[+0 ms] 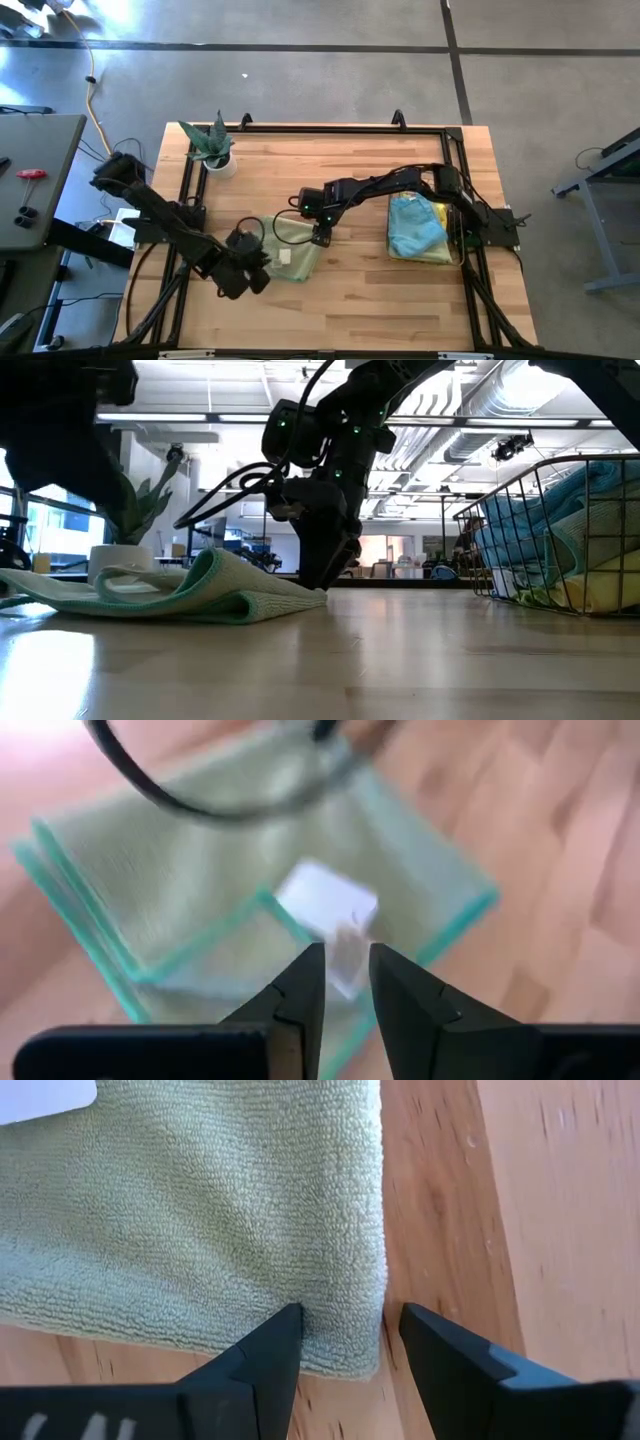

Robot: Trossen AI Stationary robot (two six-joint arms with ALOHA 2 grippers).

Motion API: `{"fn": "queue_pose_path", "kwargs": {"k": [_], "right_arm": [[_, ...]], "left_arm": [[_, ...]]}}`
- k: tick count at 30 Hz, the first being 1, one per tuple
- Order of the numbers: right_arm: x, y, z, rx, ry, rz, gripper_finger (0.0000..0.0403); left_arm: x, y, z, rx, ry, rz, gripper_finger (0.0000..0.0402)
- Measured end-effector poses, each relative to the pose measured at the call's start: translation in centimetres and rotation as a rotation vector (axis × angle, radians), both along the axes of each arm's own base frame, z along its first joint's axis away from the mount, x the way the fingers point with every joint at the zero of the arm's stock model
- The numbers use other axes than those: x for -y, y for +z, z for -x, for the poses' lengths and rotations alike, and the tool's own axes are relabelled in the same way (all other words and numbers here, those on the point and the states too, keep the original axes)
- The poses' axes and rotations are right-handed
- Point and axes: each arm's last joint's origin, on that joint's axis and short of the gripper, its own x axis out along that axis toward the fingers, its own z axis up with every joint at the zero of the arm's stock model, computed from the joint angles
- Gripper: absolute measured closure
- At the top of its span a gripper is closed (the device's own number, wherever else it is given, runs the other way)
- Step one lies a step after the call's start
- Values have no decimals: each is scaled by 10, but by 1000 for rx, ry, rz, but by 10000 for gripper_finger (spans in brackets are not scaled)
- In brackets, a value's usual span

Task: Fold microfiber towels
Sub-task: Fold the green microfiber cloth

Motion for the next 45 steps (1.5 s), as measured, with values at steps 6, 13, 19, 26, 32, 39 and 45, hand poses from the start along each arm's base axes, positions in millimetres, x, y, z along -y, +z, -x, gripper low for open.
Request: {"fn": "queue_pose_path", "kwargs": {"k": [6,13,19,26,32,39,45], "right_arm": [[0,0,0,3,11,3,231],[0,0,0,4,8,5,231],[0,0,0,3,6,6,231],[0,0,0,1,2,7,231],[0,0,0,1,1,7,231],[0,0,0,1,1,7,231],[0,0,0,-1,8,9,231]], "left_arm": [[-12,-1,-8,54,63,-172,328],[-35,-26,-30,-81,72,-173,328],[-43,-42,-40,-152,64,-142,328],[-45,-50,-39,-252,12,-26,328],[-30,-38,-30,-253,-85,73,328],[-13,-16,-17,-196,-144,184,328],[-3,-14,-2,-250,-130,206,328]]}}
